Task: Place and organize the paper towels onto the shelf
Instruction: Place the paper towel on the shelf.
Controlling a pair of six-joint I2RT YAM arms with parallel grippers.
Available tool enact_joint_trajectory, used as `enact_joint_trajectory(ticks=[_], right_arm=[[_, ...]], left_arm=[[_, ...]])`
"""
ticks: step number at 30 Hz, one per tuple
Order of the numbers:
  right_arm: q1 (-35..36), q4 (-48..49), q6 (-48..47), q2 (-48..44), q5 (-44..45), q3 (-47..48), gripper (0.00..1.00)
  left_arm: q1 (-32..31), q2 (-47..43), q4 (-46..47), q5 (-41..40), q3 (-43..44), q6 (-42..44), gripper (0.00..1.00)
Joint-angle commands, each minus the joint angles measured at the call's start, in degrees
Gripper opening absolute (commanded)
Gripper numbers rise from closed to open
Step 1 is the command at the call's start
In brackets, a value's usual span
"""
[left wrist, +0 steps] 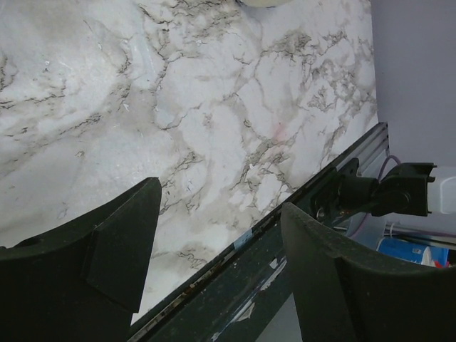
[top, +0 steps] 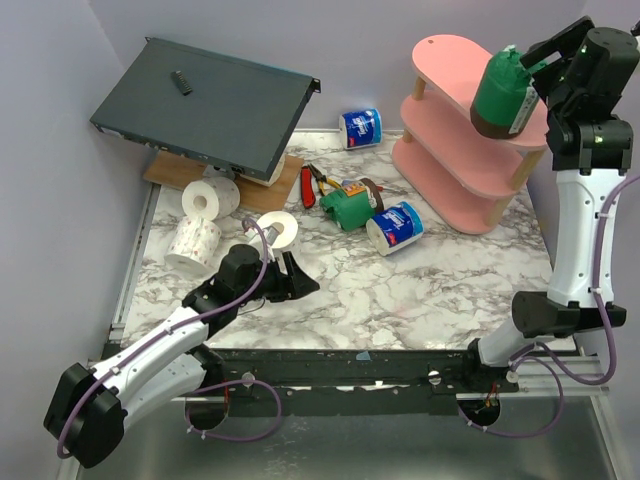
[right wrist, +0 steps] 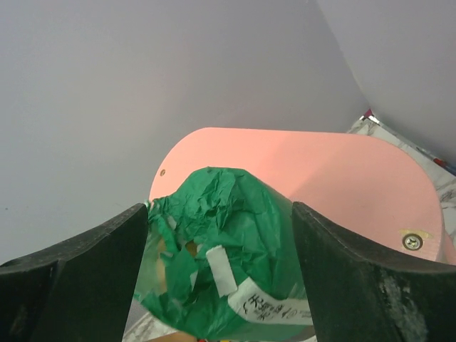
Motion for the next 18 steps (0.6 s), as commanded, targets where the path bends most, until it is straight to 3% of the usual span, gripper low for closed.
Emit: enact_joint_trajectory(ticks=[1, 7, 14, 18], right_arm=[[-0.41, -1.27, -0.86, -3.09, -0.88, 0.38, 0.87], [3.56, 0.42, -5.79, -8.29, -1.03, -3.22, 1.0], [8.61, 16.02, -21.05, -22.08, -6.86, -28.72, 0.97], [9.17, 20.0, -25.38, -29.54, -4.14, -39.44, 1.0]], left_arm=[[0.21, -0.98, 1.09, 2.1, 1.6, 0.81, 0.7], [0.06, -1.33, 1.15, 2.1, 1.88, 0.48, 0.71], [-0.67, 0.67, 3.32, 3.09, 2.34, -0.36, 0.7], [-1.75, 0.71, 3.45, 2.63, 2.18, -0.75, 0.7]])
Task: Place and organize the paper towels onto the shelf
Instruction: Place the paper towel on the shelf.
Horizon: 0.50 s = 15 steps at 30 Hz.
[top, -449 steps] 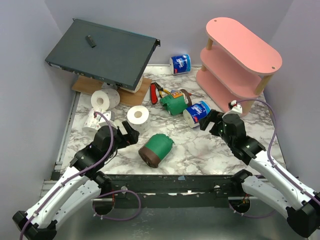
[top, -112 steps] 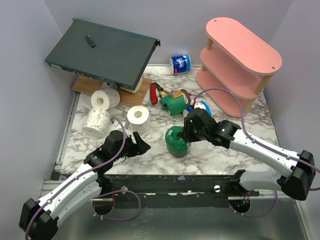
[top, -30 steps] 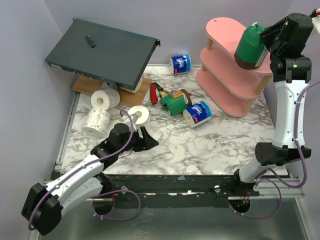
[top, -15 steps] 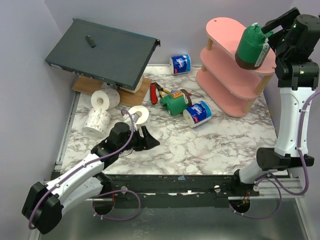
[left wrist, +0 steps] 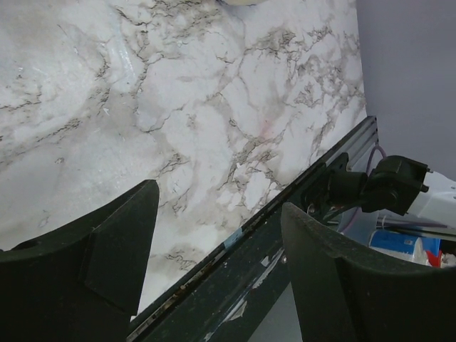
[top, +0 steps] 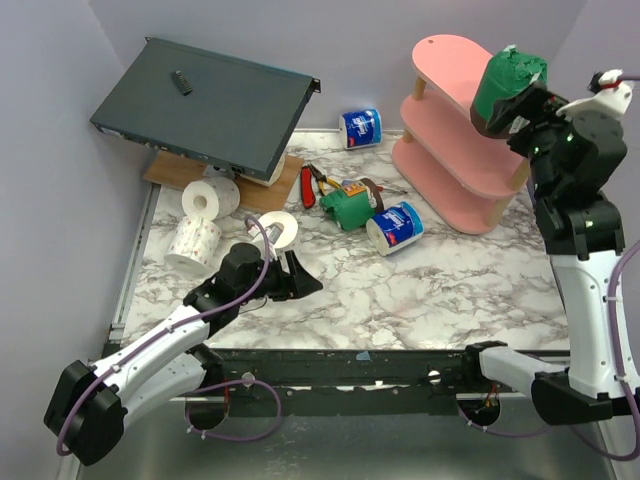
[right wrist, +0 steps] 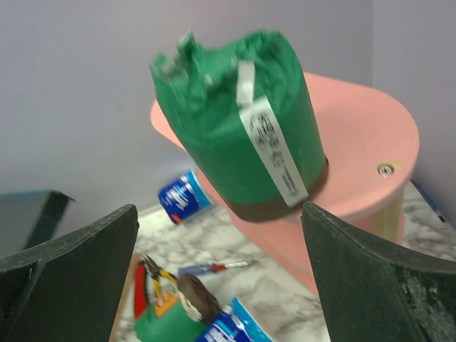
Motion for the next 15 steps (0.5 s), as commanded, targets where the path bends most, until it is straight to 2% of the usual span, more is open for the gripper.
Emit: enact_joint_trajectory(ticks=[1, 6, 15], right_arm=[[0.45, 7.65, -9.29, -5.71, 2.08, -10.15, 1.0], [0.49, 9.84, -11.51, -7.23, 3.94, -14.68, 1.0], [0.49, 15.17, -12.53, -1.6, 5.1, -14.69, 1.0]], left_arm=[[-1.24, -0.03, 2.16, 1.11, 1.5, -0.48, 0.7], [-1.92, 0.89, 2.18, 0.88, 1.73, -0.34, 0.7], [-2.16, 1.27, 0.1, 0.48, 2.37, 1.81, 0.71]])
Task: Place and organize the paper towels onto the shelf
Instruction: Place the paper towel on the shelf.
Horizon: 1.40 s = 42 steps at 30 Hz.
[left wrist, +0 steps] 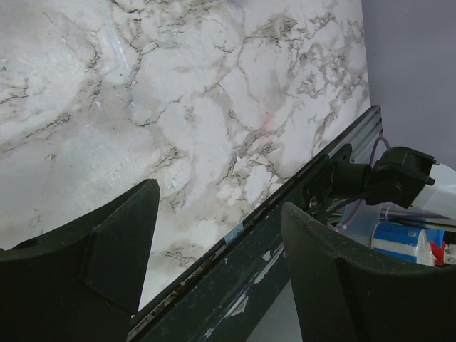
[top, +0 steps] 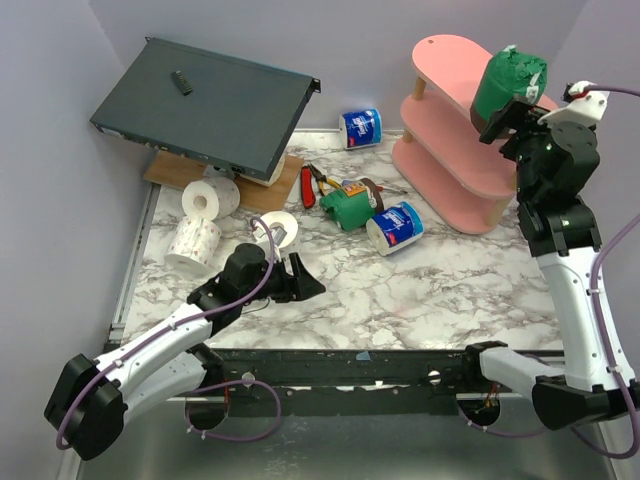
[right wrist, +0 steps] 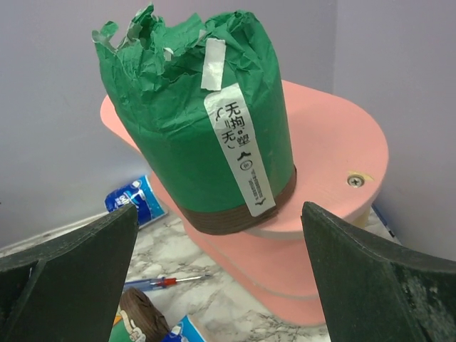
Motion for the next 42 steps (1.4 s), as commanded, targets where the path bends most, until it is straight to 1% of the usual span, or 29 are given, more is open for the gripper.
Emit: enact_joint_trajectory(ticks=[1, 10, 16, 24, 34, 36, 42], right_arm=[[0.29, 4.48, -1.9, 3.45, 1.77, -0.02, 1.0], [0.33, 6.73, -2.74, 9.78, 3.34, 2.24, 1.0], [0.33, 12.19, -3.31, 12.35, 4.78, 0.73, 0.97], [0.33, 16.67, -4.34, 16.16, 4.69, 0.32, 0.97], [0.29, 18.04, -4.78, 22.76, 3.13, 4.74, 0.97], [0.34, 19.94, -4.82, 23.51, 2.57, 5.33, 0.96], [0.34, 20.7, -5.41, 25.42, 1.8, 6.93, 0.96]], left_arm=[[-0.32, -0.4, -0.92, 0.56, 2.32, 1.87, 0.71], [-0.35, 1.77, -1.65, 1.24, 5.34, 3.3, 0.71], [-0.32, 2.86, -1.73, 1.67, 5.4, 2.81, 0.71], [-0.32, 2.23, -3.67, 0.88, 5.63, 3.6, 0.71], [-0.32, 3.9, -3.52, 0.72, 5.37, 3.51, 0.71], [-0.35, 3.91, -3.46, 0.62, 5.32, 3.51, 0.71], [-0.35, 4.84, -2.55, 0.53, 5.29, 3.16, 0.71]])
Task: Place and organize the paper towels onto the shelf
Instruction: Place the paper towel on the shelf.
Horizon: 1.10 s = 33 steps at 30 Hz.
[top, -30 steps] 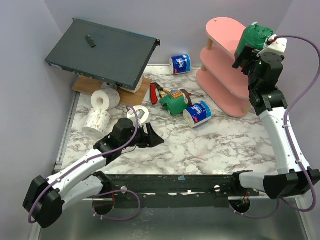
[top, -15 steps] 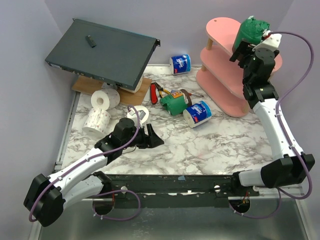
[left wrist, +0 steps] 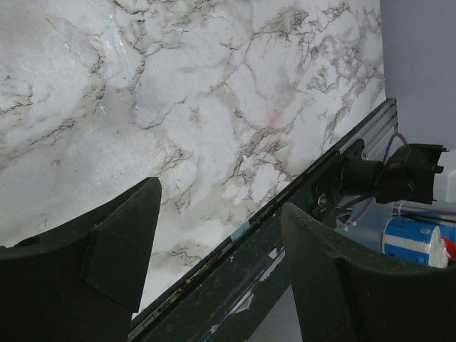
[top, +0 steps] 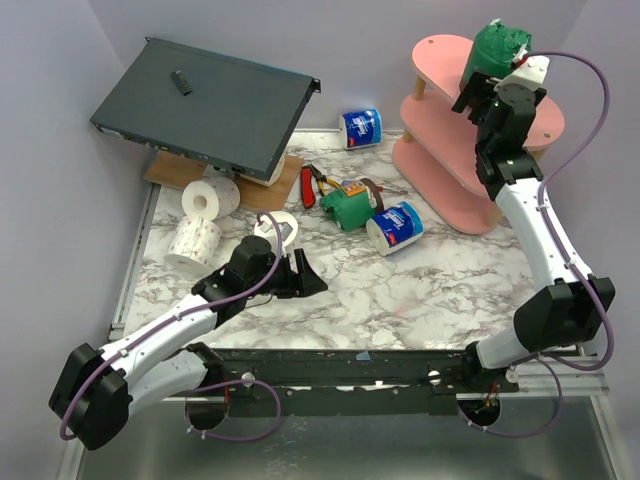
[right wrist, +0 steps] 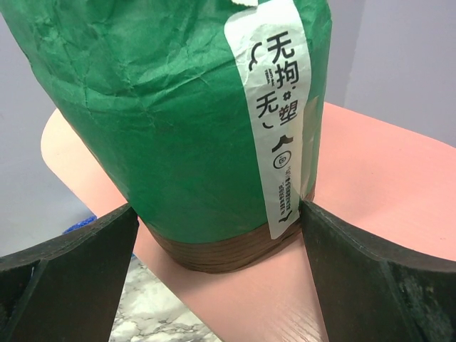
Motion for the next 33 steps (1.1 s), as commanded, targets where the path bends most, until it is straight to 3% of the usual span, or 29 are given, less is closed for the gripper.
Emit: enact_joint_trajectory(ticks=[1, 33], right_arm=[[0.33, 1.73, -1.18, 1.76, -1.7, 2.62, 0.96], [0.41, 0.36, 1.62, 14.0, -9.13, 13.99, 0.96]], left_arm=[[-0.21, 1.15, 1.21, 0.46, 0.99, 0.39, 0.71], [-0.19, 5.04, 3.12, 0.35, 2.45, 0.26, 0.71]])
